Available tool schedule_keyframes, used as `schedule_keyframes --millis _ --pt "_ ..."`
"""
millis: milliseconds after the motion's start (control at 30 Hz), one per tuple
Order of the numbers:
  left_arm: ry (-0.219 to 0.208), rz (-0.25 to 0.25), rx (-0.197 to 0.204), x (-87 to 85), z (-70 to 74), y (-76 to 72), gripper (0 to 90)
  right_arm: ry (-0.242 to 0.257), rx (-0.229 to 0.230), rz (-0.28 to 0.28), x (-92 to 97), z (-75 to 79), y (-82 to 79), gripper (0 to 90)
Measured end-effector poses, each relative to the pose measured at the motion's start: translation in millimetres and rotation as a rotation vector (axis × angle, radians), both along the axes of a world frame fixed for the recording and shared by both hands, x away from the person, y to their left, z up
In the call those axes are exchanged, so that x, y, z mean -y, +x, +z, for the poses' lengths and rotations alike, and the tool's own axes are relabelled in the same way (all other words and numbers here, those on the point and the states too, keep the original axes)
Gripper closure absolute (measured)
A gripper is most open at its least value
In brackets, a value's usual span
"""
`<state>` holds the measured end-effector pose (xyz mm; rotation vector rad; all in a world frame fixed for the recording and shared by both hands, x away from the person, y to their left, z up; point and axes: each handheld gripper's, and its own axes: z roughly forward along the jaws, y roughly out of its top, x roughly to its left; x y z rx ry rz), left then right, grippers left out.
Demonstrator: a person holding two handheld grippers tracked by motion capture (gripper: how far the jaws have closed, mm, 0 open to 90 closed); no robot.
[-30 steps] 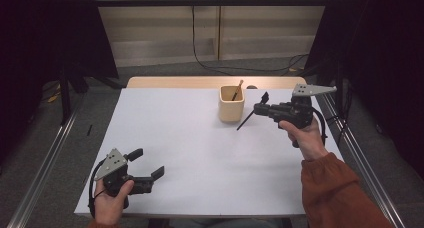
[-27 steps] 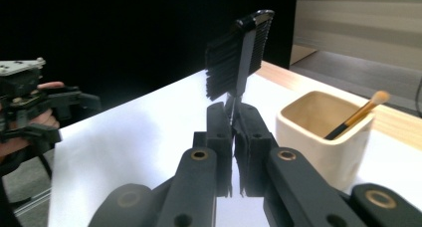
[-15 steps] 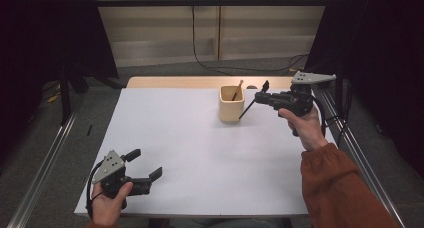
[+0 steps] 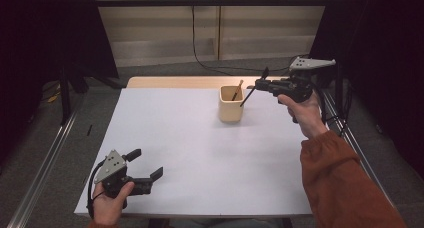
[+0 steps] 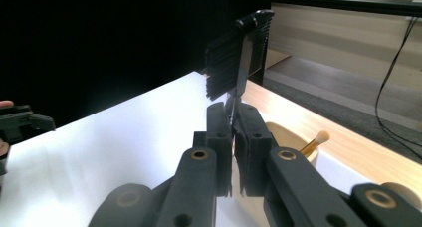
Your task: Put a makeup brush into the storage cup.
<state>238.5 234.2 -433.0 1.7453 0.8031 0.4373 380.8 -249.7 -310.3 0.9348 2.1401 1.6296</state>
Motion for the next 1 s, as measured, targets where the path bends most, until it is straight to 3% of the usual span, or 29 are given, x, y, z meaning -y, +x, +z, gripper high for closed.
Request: schedule_keyframes --millis 767,1000 --pt "0.01 -0.005 -0.003 -0.7 1.2 -0.2 3.1 -0.028 0.012 -0.039 -9.0 17.1 31.8 85.4" --pt "0.016 -0.005 0.003 -1.6 2.0 -0.3 3.1 -0.042 -0.01 -0.055 -12.5 9.3 40.7 85.4"
